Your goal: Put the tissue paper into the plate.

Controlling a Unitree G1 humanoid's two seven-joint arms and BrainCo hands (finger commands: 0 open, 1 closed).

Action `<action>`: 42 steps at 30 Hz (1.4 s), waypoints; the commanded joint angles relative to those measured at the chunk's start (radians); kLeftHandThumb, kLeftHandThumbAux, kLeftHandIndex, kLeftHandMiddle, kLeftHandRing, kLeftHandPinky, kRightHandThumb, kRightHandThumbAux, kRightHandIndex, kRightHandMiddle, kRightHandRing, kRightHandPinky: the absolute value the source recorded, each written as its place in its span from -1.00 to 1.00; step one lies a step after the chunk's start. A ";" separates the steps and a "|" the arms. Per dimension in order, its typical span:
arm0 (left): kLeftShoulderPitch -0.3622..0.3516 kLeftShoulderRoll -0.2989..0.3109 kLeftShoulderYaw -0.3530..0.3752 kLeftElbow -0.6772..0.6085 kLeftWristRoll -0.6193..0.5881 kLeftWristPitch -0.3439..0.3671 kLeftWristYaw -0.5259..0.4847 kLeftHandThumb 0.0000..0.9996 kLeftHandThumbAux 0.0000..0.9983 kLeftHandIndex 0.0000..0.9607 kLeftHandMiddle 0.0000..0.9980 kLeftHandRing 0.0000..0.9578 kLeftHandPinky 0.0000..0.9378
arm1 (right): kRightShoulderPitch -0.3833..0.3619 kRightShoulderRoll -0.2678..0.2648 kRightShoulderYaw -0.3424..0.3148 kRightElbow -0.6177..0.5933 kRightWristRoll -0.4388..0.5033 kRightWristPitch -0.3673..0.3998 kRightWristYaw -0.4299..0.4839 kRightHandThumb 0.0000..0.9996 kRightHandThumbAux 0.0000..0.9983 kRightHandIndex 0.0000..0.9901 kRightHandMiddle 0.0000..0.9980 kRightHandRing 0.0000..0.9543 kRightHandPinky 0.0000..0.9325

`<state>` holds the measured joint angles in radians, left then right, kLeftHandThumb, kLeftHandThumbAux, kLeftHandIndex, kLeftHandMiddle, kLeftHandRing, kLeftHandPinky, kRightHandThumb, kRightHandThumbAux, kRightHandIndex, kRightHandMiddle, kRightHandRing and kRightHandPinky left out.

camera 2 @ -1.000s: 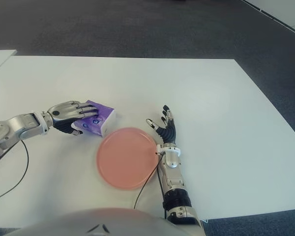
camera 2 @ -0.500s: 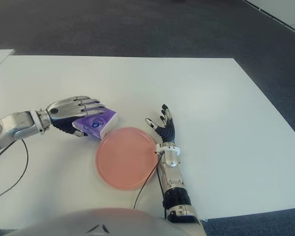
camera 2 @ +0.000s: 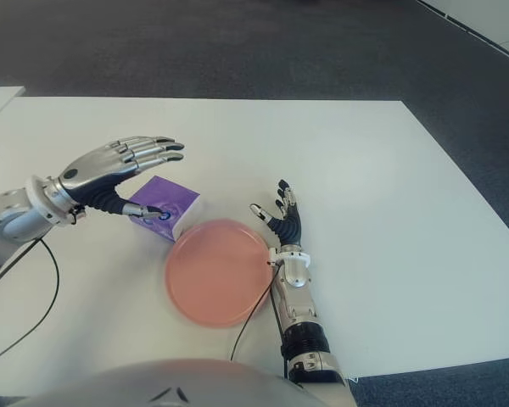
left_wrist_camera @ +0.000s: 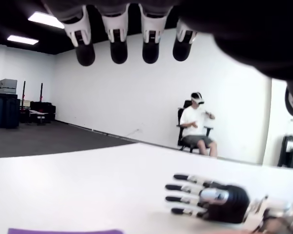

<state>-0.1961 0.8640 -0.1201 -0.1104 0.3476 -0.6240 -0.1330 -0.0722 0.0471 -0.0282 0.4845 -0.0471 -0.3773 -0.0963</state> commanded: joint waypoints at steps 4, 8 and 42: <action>0.014 -0.081 0.051 0.014 -0.074 -0.053 -0.011 -0.51 -0.50 -1.00 -1.00 -1.00 -1.00 | 0.052 -0.001 -0.001 0.074 -0.003 0.064 -0.006 -0.72 0.49 -0.88 -0.94 -1.00 -1.00; 0.006 -0.120 0.067 0.043 -0.100 -0.091 -0.012 -0.48 -0.45 -1.00 -1.00 -1.00 -1.00 | 0.050 -0.003 0.001 0.080 -0.004 0.059 -0.004 -0.75 0.47 -0.89 -0.94 -1.00 -0.99; -0.223 -0.086 -0.192 0.615 0.668 -0.167 0.368 -0.59 -0.56 -1.00 -1.00 -1.00 -1.00 | 0.052 -0.003 0.008 0.090 -0.012 0.053 -0.021 -0.77 0.46 -0.90 -0.95 -1.00 -1.00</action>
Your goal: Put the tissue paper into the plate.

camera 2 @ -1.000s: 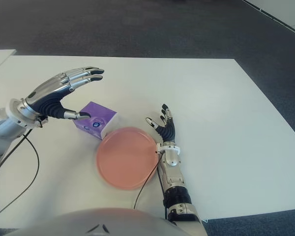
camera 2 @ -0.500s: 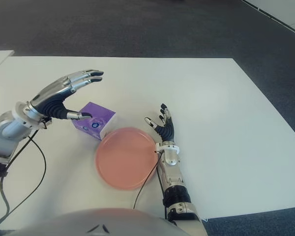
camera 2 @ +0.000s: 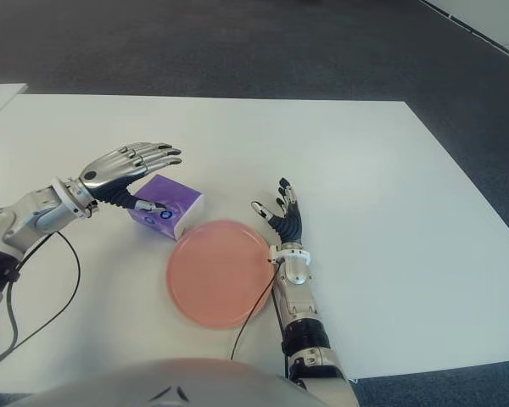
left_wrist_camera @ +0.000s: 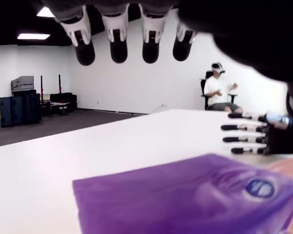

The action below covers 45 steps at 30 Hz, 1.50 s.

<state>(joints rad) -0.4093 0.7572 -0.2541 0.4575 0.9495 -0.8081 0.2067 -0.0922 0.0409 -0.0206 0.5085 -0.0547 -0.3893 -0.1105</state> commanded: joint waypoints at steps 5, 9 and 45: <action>-0.035 0.038 -0.102 0.067 0.099 0.031 0.041 -0.61 -0.57 -1.00 -1.00 -1.00 -1.00 | 0.075 0.005 -0.001 0.060 0.000 0.065 -0.007 -0.77 0.48 -0.89 -0.94 -1.00 -1.00; -0.057 0.049 -0.142 0.090 0.146 0.052 0.077 -0.62 -0.58 -1.00 -1.00 -1.00 -1.00 | 0.078 0.005 -0.002 0.056 0.006 0.064 -0.001 -0.76 0.50 -0.89 -0.94 -1.00 -0.99; -0.091 0.062 -0.232 0.180 -0.010 -0.050 0.062 -0.66 -0.61 -1.00 -1.00 -1.00 -1.00 | 0.081 0.009 -0.005 0.047 0.018 0.080 0.009 -0.73 0.47 -0.91 -0.94 -1.00 -1.00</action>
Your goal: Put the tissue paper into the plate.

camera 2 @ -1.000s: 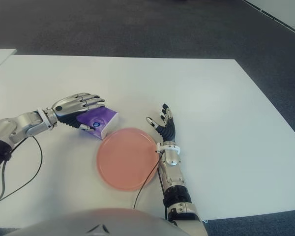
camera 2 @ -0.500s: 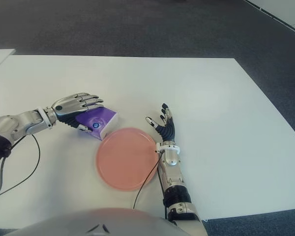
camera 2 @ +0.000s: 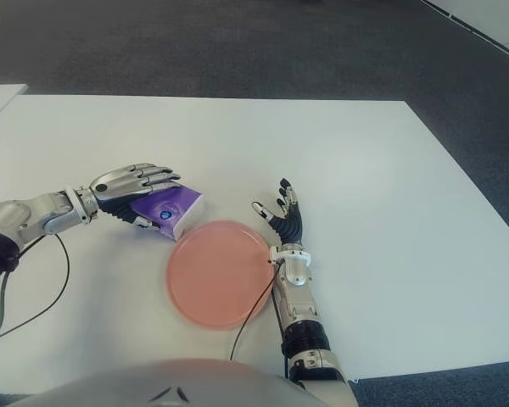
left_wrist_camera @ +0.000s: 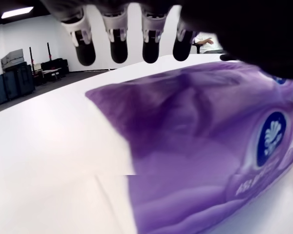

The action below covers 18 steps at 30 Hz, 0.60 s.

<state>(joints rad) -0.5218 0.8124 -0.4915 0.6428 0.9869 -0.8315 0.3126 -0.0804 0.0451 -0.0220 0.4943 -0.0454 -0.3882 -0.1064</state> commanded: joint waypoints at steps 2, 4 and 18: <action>0.022 0.008 0.008 -0.004 -0.065 -0.036 -0.057 -0.66 -0.61 -1.00 -1.00 -1.00 -1.00 | 0.067 0.006 -0.004 0.063 0.008 0.080 0.004 -0.74 0.47 -0.91 -0.94 -1.00 -1.00; 0.024 0.008 0.012 -0.007 -0.083 -0.045 -0.072 -0.64 -0.61 -1.00 -1.00 -1.00 -1.00 | 0.066 0.006 -0.003 0.064 0.008 0.081 0.004 -0.74 0.47 -0.91 -0.94 -1.00 -1.00; 0.055 -0.001 0.041 -0.036 -0.218 -0.086 -0.214 -0.62 -0.56 -1.00 -1.00 -1.00 -1.00 | 0.055 0.004 0.000 0.070 -0.002 0.086 -0.002 -0.74 0.46 -0.89 -0.92 -1.00 -1.00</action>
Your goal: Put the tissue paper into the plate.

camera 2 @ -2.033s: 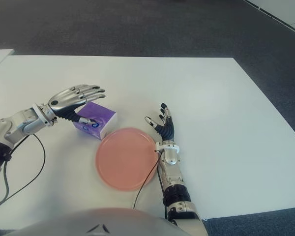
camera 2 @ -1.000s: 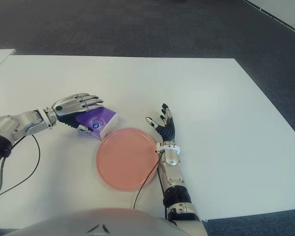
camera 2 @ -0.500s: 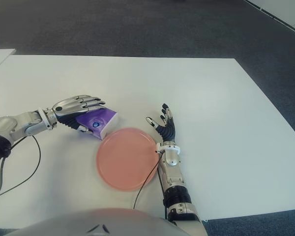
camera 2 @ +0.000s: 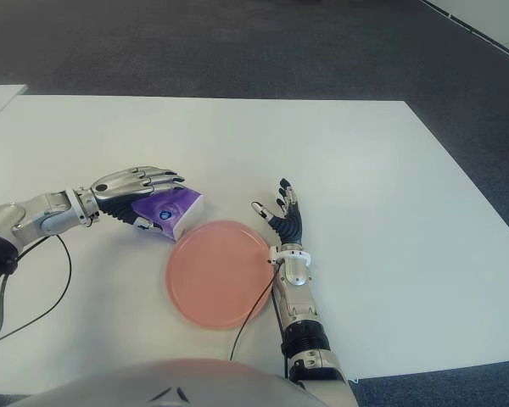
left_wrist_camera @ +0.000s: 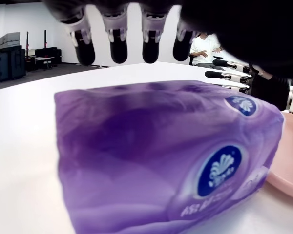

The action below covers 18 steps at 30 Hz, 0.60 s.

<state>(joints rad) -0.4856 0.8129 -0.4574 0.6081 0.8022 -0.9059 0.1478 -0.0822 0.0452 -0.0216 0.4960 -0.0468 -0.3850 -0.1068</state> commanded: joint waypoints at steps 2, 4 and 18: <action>0.022 -0.003 0.009 -0.002 -0.044 -0.020 -0.065 -0.62 -0.55 -1.00 -1.00 -1.00 -1.00 | 0.056 0.004 0.000 0.072 -0.001 0.079 -0.003 -0.74 0.46 -0.89 -0.92 -1.00 -1.00; 0.025 -0.005 0.012 -0.003 -0.052 -0.025 -0.077 -0.60 -0.54 -1.00 -1.00 -1.00 -1.00 | 0.055 0.005 -0.002 0.074 0.001 0.076 -0.003 -0.74 0.46 -0.89 -0.92 -1.00 -0.99; 0.095 0.009 0.045 -0.090 -0.091 -0.008 -0.159 -0.53 -0.53 -1.00 -1.00 -1.00 -1.00 | 0.056 0.002 -0.004 0.075 0.010 0.066 0.012 -0.76 0.48 -0.89 -0.92 -0.98 -0.96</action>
<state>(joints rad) -0.4200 0.8126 -0.4232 0.5386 0.7210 -0.9270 0.0168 -0.0874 0.0455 -0.0224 0.5022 -0.0455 -0.3852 -0.1025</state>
